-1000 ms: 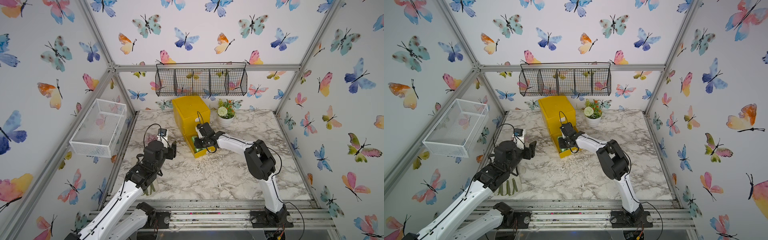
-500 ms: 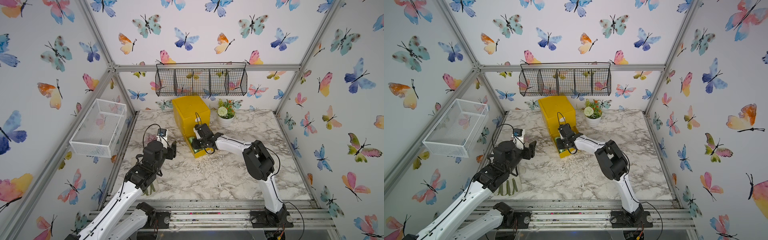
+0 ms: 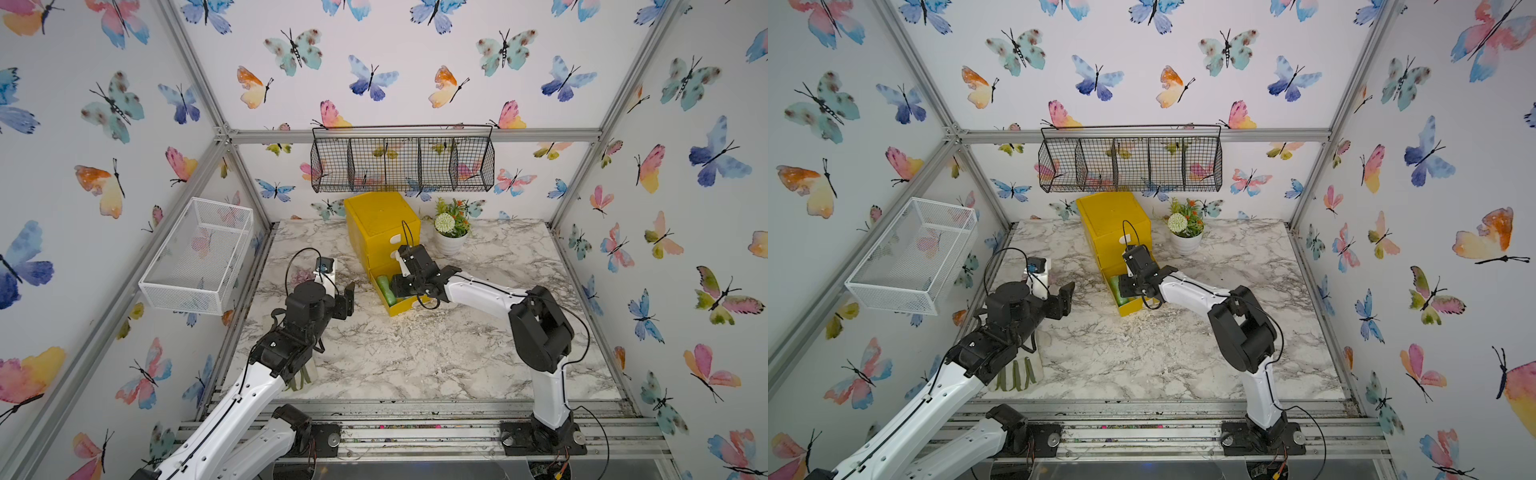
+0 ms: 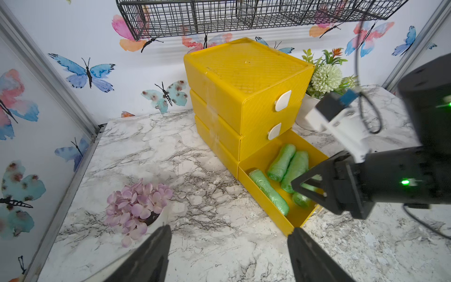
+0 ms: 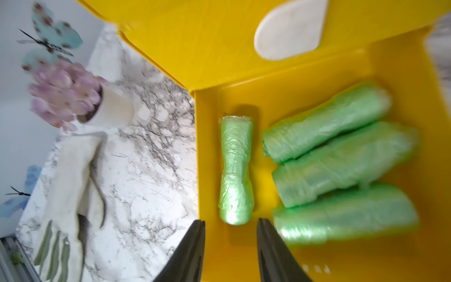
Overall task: Sort the rolls of trash bags by color and place them into the drawer
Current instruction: Place the roll of trash bags in the drawer.
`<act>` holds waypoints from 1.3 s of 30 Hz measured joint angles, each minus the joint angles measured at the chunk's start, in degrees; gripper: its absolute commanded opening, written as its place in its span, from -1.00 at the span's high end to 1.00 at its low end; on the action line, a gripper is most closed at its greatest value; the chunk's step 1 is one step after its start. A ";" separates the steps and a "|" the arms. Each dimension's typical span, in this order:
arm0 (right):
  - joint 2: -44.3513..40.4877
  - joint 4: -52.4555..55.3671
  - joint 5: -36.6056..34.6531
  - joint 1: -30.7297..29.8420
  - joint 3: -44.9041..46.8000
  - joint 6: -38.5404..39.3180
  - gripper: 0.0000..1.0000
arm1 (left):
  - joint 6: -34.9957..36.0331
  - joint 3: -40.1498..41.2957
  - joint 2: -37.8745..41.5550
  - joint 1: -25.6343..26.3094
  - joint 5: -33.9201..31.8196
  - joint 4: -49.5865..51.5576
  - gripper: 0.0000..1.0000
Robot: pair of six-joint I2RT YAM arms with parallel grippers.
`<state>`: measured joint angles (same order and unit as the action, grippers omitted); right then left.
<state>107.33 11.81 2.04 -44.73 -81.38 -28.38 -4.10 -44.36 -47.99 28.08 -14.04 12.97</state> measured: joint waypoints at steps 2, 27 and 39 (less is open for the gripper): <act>-6.64 -1.42 -1.11 0.00 4.37 -0.68 0.14 | -0.04 -0.37 -0.39 -0.02 0.28 0.55 -0.73; -45.97 -6.97 -6.40 0.00 39.93 -12.44 0.06 | -12.98 -50.01 -42.23 -12.17 7.08 14.10 -0.82; -49.37 -6.34 -7.02 0.00 41.38 -12.85 0.03 | -17.90 -64.67 -58.93 -13.81 15.37 17.84 -0.67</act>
<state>57.95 5.48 -4.97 -44.73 -40.01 -41.23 -22.00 -109.03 -106.91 14.26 1.32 30.81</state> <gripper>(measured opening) 0.483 0.852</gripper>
